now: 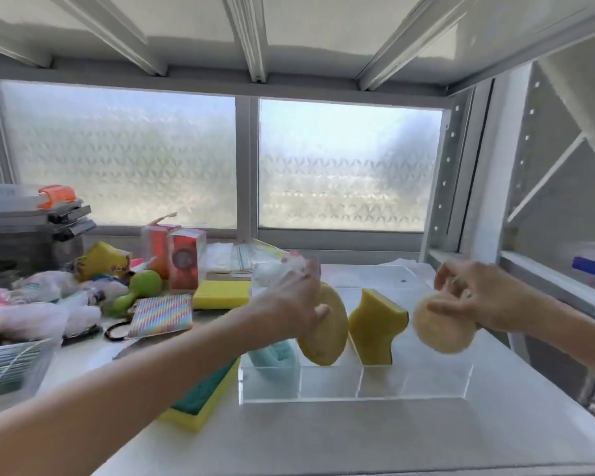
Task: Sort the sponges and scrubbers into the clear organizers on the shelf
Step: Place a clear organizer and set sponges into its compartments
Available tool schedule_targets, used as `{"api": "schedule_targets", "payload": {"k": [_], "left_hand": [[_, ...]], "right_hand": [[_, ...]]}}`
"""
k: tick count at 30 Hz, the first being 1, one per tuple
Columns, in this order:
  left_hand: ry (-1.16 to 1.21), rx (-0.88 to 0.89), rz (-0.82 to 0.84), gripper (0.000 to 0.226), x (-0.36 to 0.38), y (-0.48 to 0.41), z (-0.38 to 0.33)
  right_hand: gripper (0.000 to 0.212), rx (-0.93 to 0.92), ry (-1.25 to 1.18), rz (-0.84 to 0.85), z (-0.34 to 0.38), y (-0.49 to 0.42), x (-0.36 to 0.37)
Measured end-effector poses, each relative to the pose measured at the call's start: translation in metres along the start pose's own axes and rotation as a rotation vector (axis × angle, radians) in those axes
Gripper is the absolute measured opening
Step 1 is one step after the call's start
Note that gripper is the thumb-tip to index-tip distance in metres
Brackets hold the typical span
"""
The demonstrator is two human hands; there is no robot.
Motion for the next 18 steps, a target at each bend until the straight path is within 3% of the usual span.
{"api": "schedule_targets", "payload": {"k": [6,10,12,15,18], "left_hand": [[-0.208,-0.009,0.131,0.042,0.015,0.001,-0.002],[-0.293,0.136,-0.004,0.046,0.009,0.010,-0.004],[-0.185,0.182,-0.124,0.049,-0.011,0.014,0.011],[-0.070,0.069,-0.218,0.046,-0.058,0.011,0.066],[-0.112,-0.121,0.061,0.041,-0.085,0.009,0.144]], "right_hand": [[0.020,0.019,0.159,0.123,-0.005,-0.009,0.047],[0.011,-0.025,0.205,0.215,0.003,-0.009,0.043],[0.014,-0.050,0.211,0.169,0.014,-0.016,0.025],[0.014,-0.171,0.130,-0.024,0.055,-0.037,-0.010],[0.013,-0.333,0.005,-0.037,0.123,-0.062,-0.011]]}}
Point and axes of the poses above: each hand's wrist, its own y-axis away from the middle knuckle, its own x-axis out of the palm, z = x × y, the point moved 3 cm from there along -y, towards the middle knuckle, and after that the axes turned 2 degrees about -y, right-handed, at the moved point
